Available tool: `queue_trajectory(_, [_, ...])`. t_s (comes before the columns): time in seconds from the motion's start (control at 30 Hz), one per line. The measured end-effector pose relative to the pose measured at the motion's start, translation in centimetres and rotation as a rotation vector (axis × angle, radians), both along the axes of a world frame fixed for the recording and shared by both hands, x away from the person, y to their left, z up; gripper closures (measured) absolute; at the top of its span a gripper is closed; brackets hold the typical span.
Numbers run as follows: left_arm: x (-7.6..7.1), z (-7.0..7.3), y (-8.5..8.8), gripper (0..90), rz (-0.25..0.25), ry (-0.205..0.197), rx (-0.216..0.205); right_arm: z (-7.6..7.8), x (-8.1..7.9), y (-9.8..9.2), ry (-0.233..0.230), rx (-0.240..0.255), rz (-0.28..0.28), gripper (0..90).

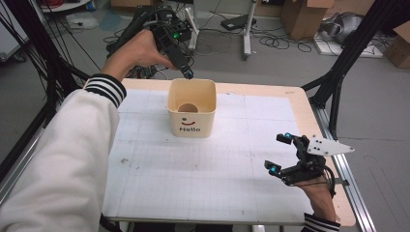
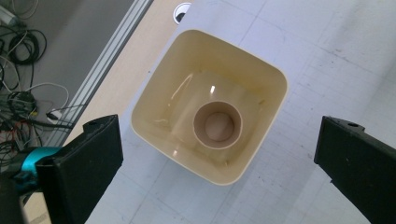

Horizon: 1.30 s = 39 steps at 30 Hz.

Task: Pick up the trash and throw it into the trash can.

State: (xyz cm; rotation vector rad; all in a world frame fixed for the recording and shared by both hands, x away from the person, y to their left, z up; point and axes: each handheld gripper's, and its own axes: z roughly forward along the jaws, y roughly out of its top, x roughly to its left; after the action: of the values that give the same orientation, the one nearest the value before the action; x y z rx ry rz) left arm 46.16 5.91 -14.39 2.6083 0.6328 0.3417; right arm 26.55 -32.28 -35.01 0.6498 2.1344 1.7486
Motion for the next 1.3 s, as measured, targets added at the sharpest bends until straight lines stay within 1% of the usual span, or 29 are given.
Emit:
queue_trajectory(0.13, [-1.4, 0.1, 0.9, 1.7, -0.019, -0.019, 0.007, 0.0, 0.1, 0.0, 0.000, 0.005, 0.002, 0.2])
queue_trajectory(0.23, [-2.4, 0.4, 1.8, 1.7, -0.016, -0.033, -0.009, 0.0, 0.0, 0.1, 0.006, 0.006, 0.003, 0.2])
queue_trajectory(0.33, [-3.5, 0.6, 2.8, 1.7, -0.024, -0.043, -0.049, 0.0, 0.0, 0.0, 0.004, 0.009, 0.003, 0.2])
queue_trajectory(0.43, [-4.6, 0.5, 3.8, 1.7, -0.034, -0.061, -0.051, 0.0, -0.1, -0.1, -0.003, 0.011, 0.002, 0.2])
queue_trajectory(0.47, [-5.0, 0.5, 4.1, 1.7, -0.038, -0.075, -0.050, 0.1, -0.1, -0.1, -0.003, 0.011, 0.003, 0.2])
queue_trajectory(0.5, [-5.4, 0.5, 4.5, 1.7, -0.042, -0.091, -0.079, 0.1, -0.1, -0.1, -0.007, 0.010, 0.003, 0.2])
queue_trajectory(0.53, [-5.9, 0.5, 4.9, 1.7, -0.052, -0.095, -0.102, 0.1, -0.1, 0.0, -0.009, 0.011, 0.001, 0.2])
queue_trajectory(0.57, [-6.3, 0.4, 5.3, 1.7, -0.067, -0.103, -0.112, 0.1, -0.1, 0.0, -0.010, 0.010, 0.002, 0.2])
queue_trajectory(0.63, [-7.1, 0.2, 6.0, 1.7, -0.075, -0.126, -0.126, 0.1, -0.1, 0.0, -0.006, 0.007, 0.003, 0.2])
queue_trajectory(0.67, [-7.4, 0.1, 6.4, 1.7, -0.081, -0.133, -0.142, 0.1, -0.1, 0.0, -0.005, 0.007, 0.002, 0.2])
queue_trajectory(0.73, [-8.0, -0.2, 7.1, 1.7, -0.079, -0.151, -0.151, 0.1, -0.1, 0.0, -0.002, 0.006, 0.004, 0.2])
queue_trajectory(0.77, [-8.3, -0.3, 7.5, 1.7, -0.082, -0.157, -0.161, 0.1, -0.1, 0.0, -0.008, 0.006, 0.002, 0.2])
queue_trajectory(0.83, [-8.8, -0.7, 8.3, 1.7, -0.084, -0.164, -0.196, 0.1, -0.1, 0.0, -0.008, 0.005, 0.001, 0.2])
queue_trajectory(0.9, [-9.3, -1.1, 8.9, 1.7, -0.082, -0.174, -0.206, 0.1, -0.1, 0.0, -0.007, 0.005, 0.000, 0.2])
queue_trajectory(1.0, [-10.1, -2.0, 10.1, 1.7, -0.082, -0.184, -0.245, 0.0, -0.1, 0.0, -0.001, 0.003, -0.004, 0.2])
queue_trajectory(1.1, [-10.8, -2.9, 11.4, 1.7, -0.080, -0.196, -0.304, 0.0, -0.1, 0.0, 0.001, 0.000, -0.003, 0.2])
queue_trajectory(1.23, [-11.8, -4.3, 12.9, 1.7, -0.075, -0.200, -0.344, 0.0, 0.0, -0.1, -0.003, 0.000, -0.005, 0.2])
queue_trajectory(1.3, [-12.4, -4.9, 13.5, 1.7, -0.080, -0.222, -0.367, 0.0, -0.1, -0.1, 0.003, 0.000, -0.007, 0.2])
